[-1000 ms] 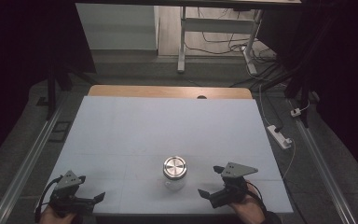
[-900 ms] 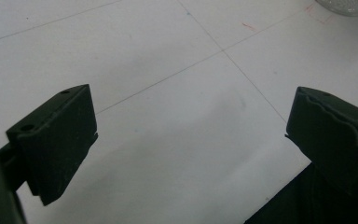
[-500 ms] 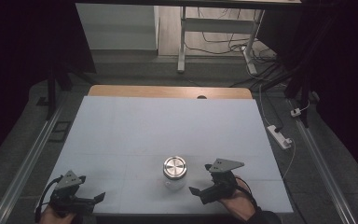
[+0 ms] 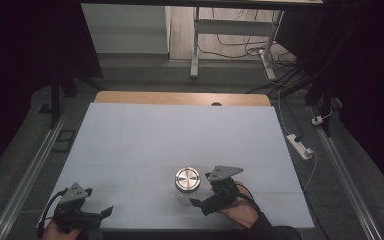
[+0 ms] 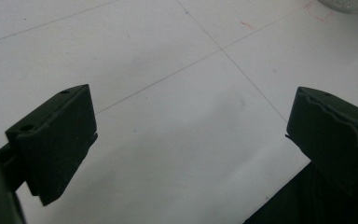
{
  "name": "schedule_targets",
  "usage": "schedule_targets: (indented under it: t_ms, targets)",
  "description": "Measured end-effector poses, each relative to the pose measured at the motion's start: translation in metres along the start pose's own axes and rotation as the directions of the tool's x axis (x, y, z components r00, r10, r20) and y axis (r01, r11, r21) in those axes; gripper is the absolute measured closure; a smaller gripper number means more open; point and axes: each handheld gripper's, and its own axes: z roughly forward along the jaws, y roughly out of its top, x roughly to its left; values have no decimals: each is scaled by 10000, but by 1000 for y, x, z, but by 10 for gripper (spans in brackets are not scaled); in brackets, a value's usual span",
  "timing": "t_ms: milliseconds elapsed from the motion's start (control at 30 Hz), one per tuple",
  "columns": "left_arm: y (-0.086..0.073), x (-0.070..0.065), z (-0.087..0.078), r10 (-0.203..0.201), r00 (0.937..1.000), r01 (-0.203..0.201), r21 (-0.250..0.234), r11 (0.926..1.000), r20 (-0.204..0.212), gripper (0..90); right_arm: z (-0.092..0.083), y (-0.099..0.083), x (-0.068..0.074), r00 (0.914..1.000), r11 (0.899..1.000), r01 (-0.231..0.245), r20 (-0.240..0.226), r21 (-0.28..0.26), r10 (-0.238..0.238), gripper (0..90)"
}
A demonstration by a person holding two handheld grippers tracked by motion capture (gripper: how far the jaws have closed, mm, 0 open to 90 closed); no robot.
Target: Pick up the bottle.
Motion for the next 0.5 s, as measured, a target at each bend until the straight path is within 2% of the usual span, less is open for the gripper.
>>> schedule_targets:
  t_ms: [67, 300, 500]
  targets:
    - [0, 0, 0, 9, 10000, -9, 5, 10000, -2, 24, 4, 2, 1, 9998, 9999, 96, -146, -59, -97, 0]
    - [0, 0, 0, 42, 10000, -42, 17, 10000, -13, 24, 18, 7, 4, 9997, 9997, 202, -168, 156, -200, 0]
    - [0, -1, 0, 56, 10000, -56, 16, 10000, 13, 23, 29, 9, 6, 9987, 9981, 503, -130, 362, -499, 0]
